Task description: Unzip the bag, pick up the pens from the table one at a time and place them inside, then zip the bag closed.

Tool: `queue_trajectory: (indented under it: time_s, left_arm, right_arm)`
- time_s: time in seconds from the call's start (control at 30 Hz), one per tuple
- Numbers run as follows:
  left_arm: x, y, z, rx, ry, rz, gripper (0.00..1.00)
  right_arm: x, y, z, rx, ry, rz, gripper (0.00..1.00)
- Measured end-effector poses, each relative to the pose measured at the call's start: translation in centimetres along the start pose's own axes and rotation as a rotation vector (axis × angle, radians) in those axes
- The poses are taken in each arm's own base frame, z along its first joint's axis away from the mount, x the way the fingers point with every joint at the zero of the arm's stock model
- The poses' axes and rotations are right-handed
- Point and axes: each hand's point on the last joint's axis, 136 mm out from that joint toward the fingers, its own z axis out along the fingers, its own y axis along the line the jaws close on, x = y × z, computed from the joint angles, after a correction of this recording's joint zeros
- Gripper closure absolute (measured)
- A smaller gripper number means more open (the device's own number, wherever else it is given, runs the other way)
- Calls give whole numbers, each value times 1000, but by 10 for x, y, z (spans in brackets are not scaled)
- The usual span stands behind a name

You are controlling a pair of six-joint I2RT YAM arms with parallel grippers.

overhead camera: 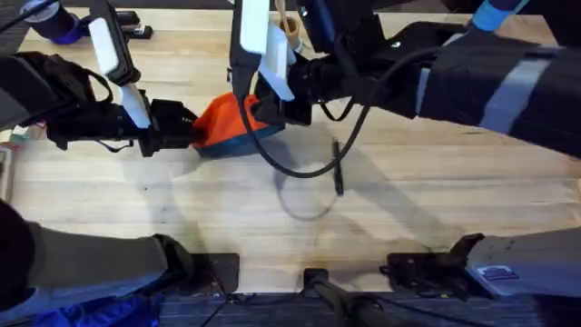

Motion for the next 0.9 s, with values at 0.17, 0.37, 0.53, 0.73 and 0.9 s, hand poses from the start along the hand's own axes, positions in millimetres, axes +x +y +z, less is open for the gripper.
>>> queue_trajectory:
  time_s: [0.17, 0.37, 0.53, 0.73, 0.9]
  left_arm:
    - [3, 0, -1, -2, 15, -3, 957]
    - [7, 0, -1, -2, 35, -2, 957]
    - [9, 1, -1, -3, 45, 0, 957]
    - [10, 2, -2, -8, 48, 1, 957]
    - [9, 2, -2, -7, 48, 2, 957]
  right_arm:
    - [-18, 3, 1, -18, -77, 1, 971]
    - [-33, 20, 8, -73, -115, -10, 971]
    - [-41, 25, 7, -92, -136, -16, 972]
    - [-55, 16, 6, -81, -160, -30, 972]
    - [-62, 14, 4, -78, -172, -38, 972]
